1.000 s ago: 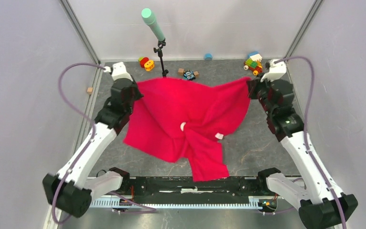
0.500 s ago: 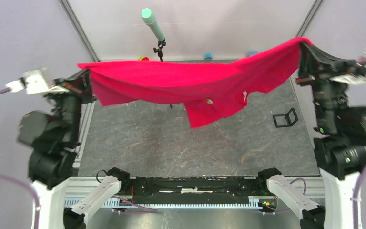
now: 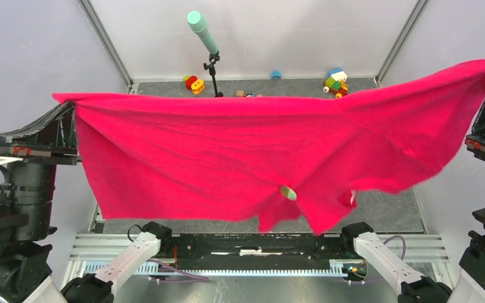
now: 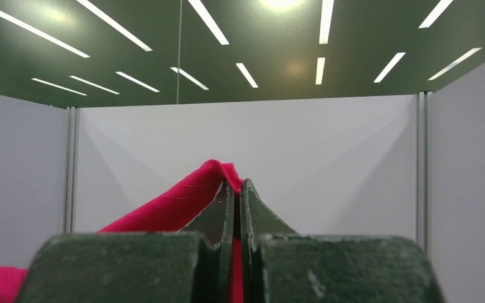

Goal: Pin the brooch onto the clothing

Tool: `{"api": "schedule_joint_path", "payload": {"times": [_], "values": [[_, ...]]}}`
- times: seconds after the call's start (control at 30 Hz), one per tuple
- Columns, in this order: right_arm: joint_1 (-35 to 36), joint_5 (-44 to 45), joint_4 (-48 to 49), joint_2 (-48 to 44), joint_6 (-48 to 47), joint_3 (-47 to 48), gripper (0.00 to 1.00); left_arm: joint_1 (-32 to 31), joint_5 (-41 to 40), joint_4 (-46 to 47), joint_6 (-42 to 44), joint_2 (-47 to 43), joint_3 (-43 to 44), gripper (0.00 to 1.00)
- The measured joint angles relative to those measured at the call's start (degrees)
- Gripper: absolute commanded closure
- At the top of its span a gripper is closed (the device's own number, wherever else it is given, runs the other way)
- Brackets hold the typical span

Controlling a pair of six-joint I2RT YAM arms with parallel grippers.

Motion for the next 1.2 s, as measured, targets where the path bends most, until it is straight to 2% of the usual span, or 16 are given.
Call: {"api": "schedule_joint_path", "payload": {"times": [0.13, 0.23, 0.4, 0.43, 0.47, 0.5, 0.57, 0.6, 0.63, 0.67, 0.73, 0.8, 0.9, 1.2], "values": [[0.0, 0.0, 1.1, 1.0, -0.6, -1.7, 1.0, 0.0, -1.0, -0.3, -0.1, 1.0, -2.9, 0.98], [0.0, 0.8, 3.9, 3.2, -1.8, -7.0, 1.0, 0.0, -3.7, 2.9, -0.4, 3.1, -11.9, 0.98], [0.0, 3.4, 14.1, 11.2, -4.4, -26.7, 1.0, 0.9, -9.0, 10.3, -3.3, 13.1, -31.4, 0.98], [0.0, 3.4, 17.3, 14.4, -5.0, -31.4, 1.0, 1.5, -9.7, 12.0, -4.3, 16.4, -35.5, 0.96], [0.0, 3.3, 19.6, 17.5, -5.5, -35.1, 0.99, 2.0, -10.3, 13.6, -5.4, 19.5, -39.5, 0.9], [0.0, 3.2, 22.0, 21.1, -5.9, -38.5, 0.89, 2.4, -10.8, 14.5, -6.2, 21.6, -42.7, 0.75], [0.0, 3.1, 25.5, 29.1, -6.4, -43.8, 0.47, 3.5, -11.3, 15.8, -8.4, 26.4, -49.0, 0.38], [-0.1, 3.1, 26.5, 34.2, -7.0, -45.4, 0.33, 3.9, -11.3, 16.1, -9.4, 28.9, -50.7, 0.25], [-0.2, 3.1, 27.0, 38.4, -6.5, -45.7, 0.25, 4.2, -11.1, 16.3, -9.7, 30.9, -51.3, 0.13], [-0.4, 3.3, 27.1, 43.1, -7.1, -45.4, 0.2, 4.4, -10.8, 16.9, -11.1, 33.6, -51.5, 0.07], [-0.6, 3.3, 26.6, 50.4, -7.0, -43.9, 0.1, 4.6, -9.7, 18.9, -12.3, 37.0, -51.5, 0.01], [-0.9, 3.0, 25.6, 55.8, -6.7, -41.7, 0.03, 4.6, -8.6, 19.6, -12.9, 38.4, -51.5, 0.0], [-1.0, 2.9, 23.9, 58.1, -5.2, -40.2, 0.02, 4.6, -7.6, 20.3, -13.2, 38.2, -51.5, 0.0], [-1.0, 3.1, 15.2, 49.8, 4.3, -42.4, 0.02, 4.6, -0.3, 20.1, -16.5, 33.1, -54.3, 0.0]]}}
